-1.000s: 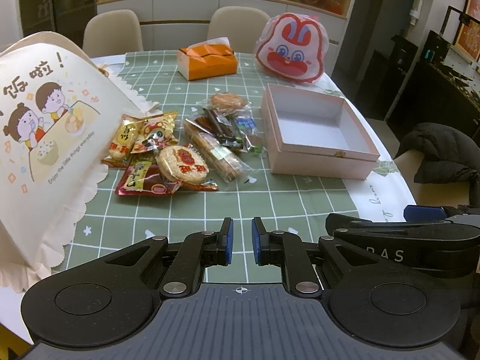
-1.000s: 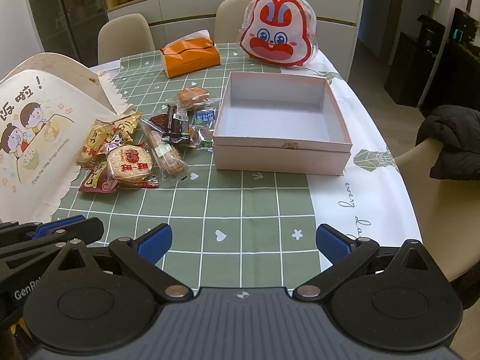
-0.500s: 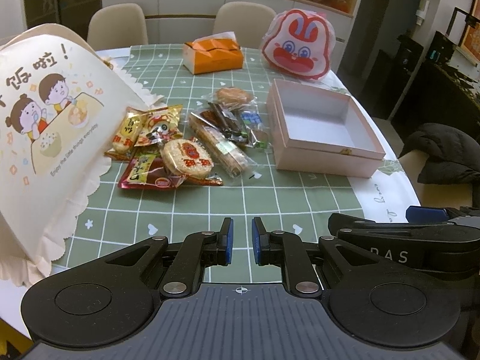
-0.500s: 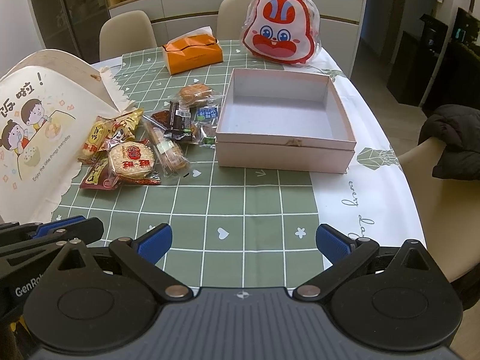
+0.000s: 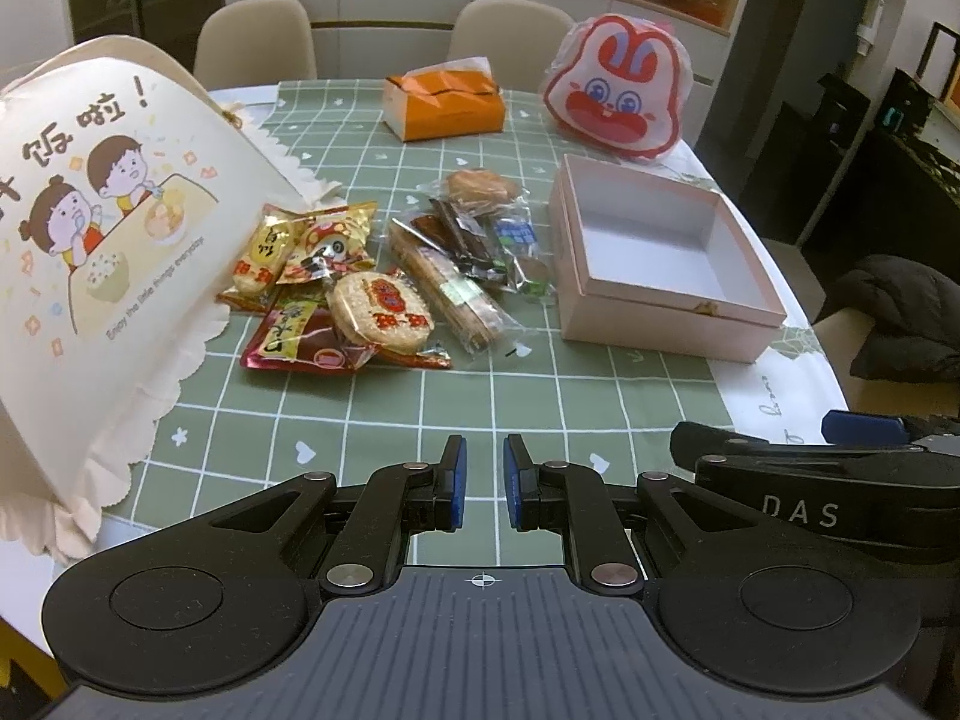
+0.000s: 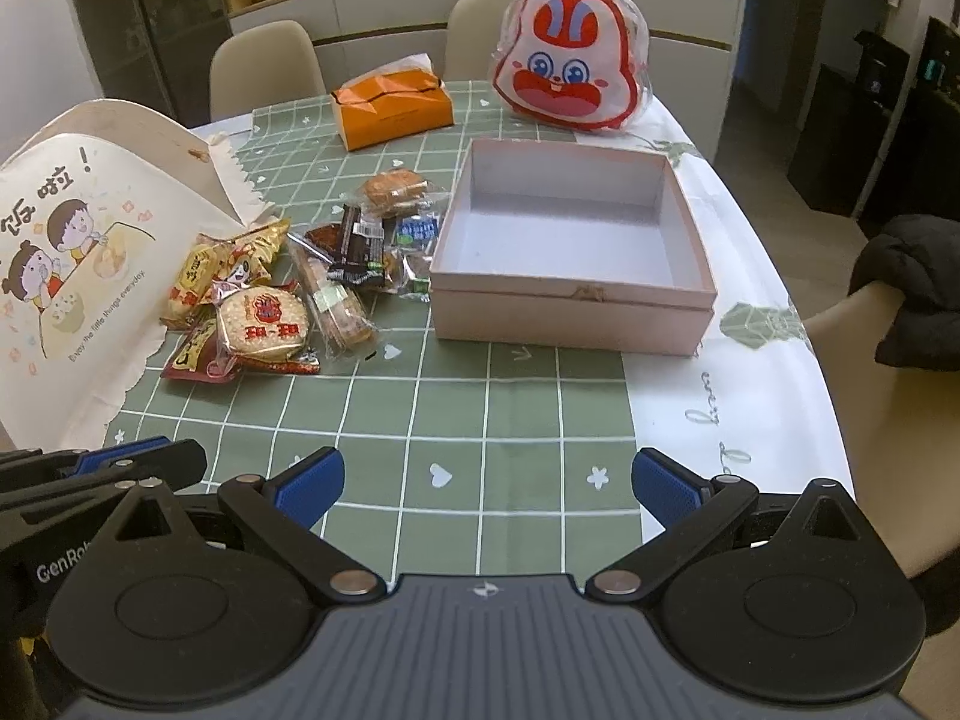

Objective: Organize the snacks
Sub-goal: 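Grasp the clear-wrapped stick snack with left tool while right tool reaches toward snacks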

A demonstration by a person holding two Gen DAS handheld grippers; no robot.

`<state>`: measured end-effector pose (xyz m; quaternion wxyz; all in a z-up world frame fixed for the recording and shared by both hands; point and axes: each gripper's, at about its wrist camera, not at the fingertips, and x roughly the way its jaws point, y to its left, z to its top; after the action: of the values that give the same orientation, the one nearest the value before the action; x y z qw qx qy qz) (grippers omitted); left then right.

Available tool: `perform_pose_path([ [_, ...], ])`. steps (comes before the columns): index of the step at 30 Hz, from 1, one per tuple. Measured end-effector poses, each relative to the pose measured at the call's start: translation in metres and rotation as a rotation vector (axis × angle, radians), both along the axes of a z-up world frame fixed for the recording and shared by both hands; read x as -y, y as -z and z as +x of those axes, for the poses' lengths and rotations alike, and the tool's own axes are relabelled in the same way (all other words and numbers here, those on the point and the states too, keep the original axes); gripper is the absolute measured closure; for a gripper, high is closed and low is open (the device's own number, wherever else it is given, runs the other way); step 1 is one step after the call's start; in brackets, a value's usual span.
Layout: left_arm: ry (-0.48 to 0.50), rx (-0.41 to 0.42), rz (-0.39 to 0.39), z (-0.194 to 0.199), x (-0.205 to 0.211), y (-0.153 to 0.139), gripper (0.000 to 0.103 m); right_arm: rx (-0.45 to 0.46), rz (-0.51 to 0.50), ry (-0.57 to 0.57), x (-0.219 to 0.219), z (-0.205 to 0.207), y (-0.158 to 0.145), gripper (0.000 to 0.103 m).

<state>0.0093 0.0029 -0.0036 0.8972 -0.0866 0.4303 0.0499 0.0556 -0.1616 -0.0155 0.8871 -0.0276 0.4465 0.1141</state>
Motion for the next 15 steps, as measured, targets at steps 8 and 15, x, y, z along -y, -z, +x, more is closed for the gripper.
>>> perform_pose_path([
  [8, -0.093, -0.063, -0.251, 0.024, -0.048, 0.029, 0.086, 0.210, -0.024, -0.168, -0.007, 0.025, -0.005, 0.001],
  [15, -0.250, 0.058, -0.229, 0.053, -0.144, 0.042, 0.086, 0.260, -0.127, -0.359, -0.068, 0.072, 0.017, 0.001],
])
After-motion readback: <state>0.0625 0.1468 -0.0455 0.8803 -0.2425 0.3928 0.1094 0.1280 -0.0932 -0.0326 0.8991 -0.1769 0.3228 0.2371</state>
